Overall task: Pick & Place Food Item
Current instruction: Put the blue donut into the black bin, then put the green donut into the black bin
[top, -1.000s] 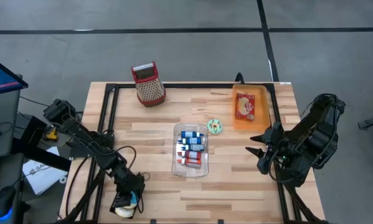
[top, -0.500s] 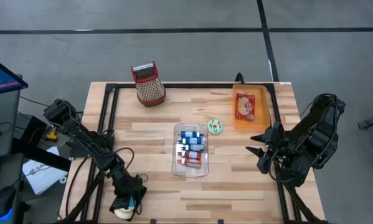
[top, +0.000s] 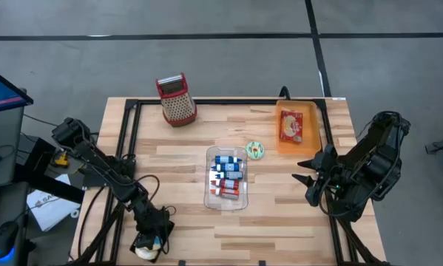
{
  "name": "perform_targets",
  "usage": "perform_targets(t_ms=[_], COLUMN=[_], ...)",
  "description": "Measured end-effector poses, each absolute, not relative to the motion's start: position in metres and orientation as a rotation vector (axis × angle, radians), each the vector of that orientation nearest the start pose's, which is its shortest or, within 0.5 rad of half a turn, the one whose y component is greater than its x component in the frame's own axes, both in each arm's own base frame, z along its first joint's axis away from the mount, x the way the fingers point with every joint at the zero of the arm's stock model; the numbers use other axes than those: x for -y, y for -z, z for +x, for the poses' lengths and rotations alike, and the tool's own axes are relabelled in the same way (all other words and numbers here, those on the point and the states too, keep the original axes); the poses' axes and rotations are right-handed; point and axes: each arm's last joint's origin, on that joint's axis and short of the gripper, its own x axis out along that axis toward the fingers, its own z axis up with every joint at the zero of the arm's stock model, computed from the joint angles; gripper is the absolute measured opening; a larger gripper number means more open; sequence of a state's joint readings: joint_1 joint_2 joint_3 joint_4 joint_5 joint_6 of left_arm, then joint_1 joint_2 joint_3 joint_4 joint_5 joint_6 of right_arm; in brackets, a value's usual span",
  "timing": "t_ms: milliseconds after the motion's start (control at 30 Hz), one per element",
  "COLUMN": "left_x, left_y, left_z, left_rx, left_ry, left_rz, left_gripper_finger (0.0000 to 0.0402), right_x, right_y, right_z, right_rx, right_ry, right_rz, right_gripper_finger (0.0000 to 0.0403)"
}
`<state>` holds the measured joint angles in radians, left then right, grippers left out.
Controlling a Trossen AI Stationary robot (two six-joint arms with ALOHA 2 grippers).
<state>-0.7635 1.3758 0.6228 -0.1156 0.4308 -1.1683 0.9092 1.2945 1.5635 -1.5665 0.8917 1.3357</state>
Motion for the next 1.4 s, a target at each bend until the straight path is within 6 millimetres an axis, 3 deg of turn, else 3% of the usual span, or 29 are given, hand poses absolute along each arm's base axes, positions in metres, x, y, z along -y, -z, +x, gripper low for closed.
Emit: perform_targets(t_ms=[167,867,1167,1400], left_x=[0.181,0.169,0.132,0.094], left_y=[-0.167,-0.17,-0.211,-0.238], left_z=[0.172,0.174,0.177,0.214], left_rx=[-1.422,-1.37,-1.067,-0.581], left_ry=[0.449,0.336,0.221,0.16], left_rz=[-0.804,-0.786,-0.873,-0.821], left_gripper_finger=[0.0235,0.0235,0.0233,0.0219], right_x=[-0.137,-0.137,-0.134,-0.125], right_y=[-0.398,-0.398,-0.398,-0.398], right_z=[0.135,0.135,0.138,0.146], right_rx=[-0.614,-0.603,-0.593,-0.615], right_ry=[0.467,0.472,0.485,0.521], right_rz=[0.25,0.233,0.207,0.15], right_gripper_finger=[0.0195,0.0195,0.0195,0.0195])
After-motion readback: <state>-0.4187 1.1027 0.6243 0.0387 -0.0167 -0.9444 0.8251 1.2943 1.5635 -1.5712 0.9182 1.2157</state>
